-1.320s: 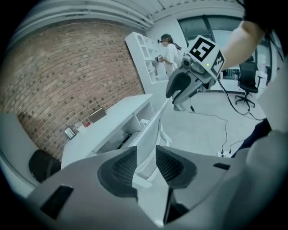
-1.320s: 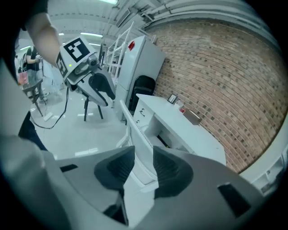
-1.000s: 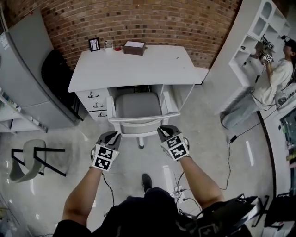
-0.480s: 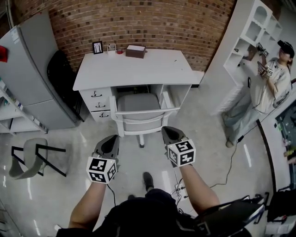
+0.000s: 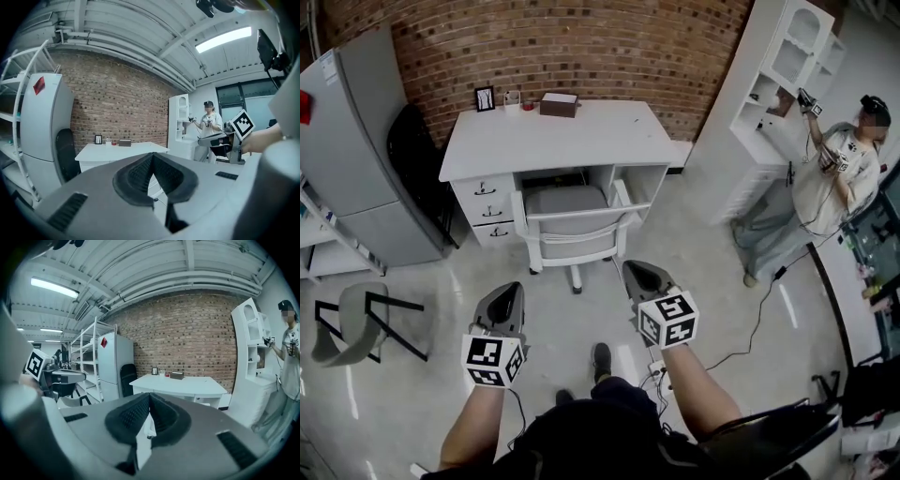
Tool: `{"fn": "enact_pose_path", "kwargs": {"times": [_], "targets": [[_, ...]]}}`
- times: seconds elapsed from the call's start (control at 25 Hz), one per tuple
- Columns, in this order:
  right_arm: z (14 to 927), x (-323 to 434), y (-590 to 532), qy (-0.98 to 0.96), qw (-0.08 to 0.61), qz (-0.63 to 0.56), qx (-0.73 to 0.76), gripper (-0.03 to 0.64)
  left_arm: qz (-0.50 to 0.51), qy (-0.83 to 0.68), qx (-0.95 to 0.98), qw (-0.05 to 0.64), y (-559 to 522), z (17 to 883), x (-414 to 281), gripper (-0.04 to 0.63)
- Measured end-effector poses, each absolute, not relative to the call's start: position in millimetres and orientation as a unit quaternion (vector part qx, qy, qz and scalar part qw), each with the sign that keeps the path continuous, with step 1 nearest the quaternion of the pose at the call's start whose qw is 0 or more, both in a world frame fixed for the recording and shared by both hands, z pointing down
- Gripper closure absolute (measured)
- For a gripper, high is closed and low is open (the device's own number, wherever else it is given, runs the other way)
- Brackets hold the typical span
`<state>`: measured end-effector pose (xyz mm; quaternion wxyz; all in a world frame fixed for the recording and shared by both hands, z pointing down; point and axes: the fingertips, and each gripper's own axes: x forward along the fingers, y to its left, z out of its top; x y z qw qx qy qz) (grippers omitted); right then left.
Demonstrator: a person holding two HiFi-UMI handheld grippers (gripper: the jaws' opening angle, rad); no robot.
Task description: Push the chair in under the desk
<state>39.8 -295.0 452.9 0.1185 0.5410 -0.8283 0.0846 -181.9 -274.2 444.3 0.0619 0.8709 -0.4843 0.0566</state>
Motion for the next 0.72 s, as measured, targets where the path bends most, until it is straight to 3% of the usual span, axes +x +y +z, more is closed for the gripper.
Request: {"fn": "enact_pose_path", "kwargs": {"times": [0.72], "targets": [[418.1,64.0,-295.8,-0.834,0.085,0.084,0.538,0.609,0.048,-0.508,0.859,0.047,-273.6,401.6,-137.7,0.589]]}}
